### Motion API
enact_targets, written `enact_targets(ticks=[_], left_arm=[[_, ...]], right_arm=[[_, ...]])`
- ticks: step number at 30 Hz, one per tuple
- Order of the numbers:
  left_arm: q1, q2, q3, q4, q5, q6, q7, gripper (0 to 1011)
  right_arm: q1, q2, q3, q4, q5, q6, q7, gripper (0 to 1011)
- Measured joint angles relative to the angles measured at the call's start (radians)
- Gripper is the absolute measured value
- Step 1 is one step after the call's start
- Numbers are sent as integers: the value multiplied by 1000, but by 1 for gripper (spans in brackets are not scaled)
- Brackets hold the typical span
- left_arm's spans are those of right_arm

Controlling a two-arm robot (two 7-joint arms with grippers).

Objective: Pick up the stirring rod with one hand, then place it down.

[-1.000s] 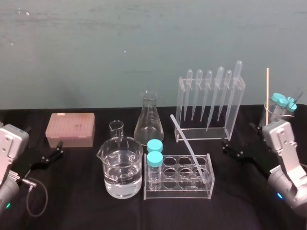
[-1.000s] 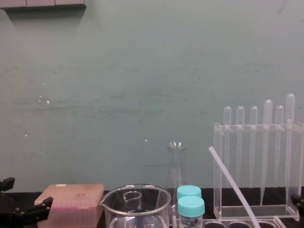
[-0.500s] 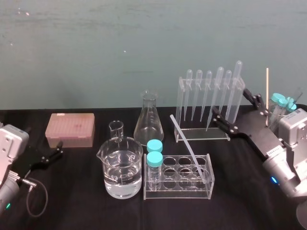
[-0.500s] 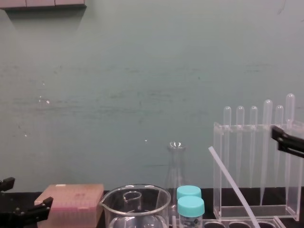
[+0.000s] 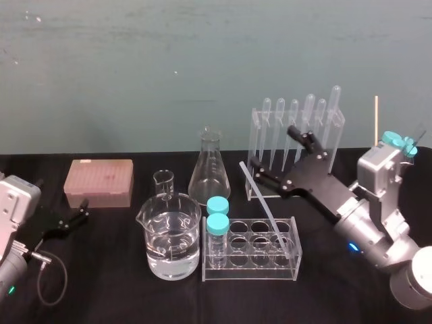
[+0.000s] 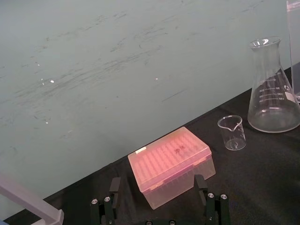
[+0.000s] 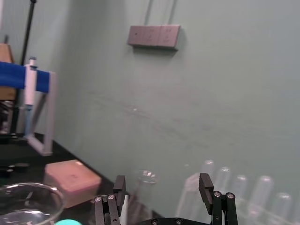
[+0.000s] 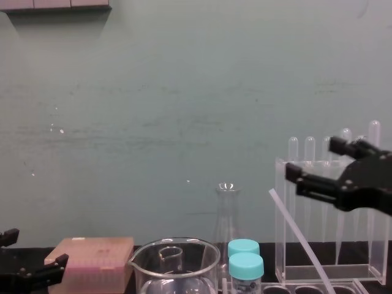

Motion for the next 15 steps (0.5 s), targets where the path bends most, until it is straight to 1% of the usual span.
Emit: enact_targets(ticks=[2, 3, 5, 8, 9, 10, 15], left_arm=[[0, 0, 0, 0, 0, 0, 0, 1000], [0, 0, 0, 0, 0, 0, 0, 1000], [0, 0, 0, 0, 0, 0, 0, 1000], [0, 0, 0, 0, 0, 0, 0, 1000], [0, 0, 0, 0, 0, 0, 0, 1000], [0, 0, 0, 0, 0, 0, 0, 1000], [0, 0, 0, 0, 0, 0, 0, 1000]], right_arm=[[11, -8, -5, 12, 21, 19, 27, 1003], [21, -16, -9, 23, 44, 43, 56, 1003], [30, -22, -12, 32, 63, 65, 81, 1003], [47, -37, -16, 57, 108, 122, 135, 1003], [47, -37, -16, 57, 108, 122, 135, 1003], [51, -43, -16, 65, 122, 145, 149, 1003], [60, -57, -13, 85, 142, 201, 170, 1003]])
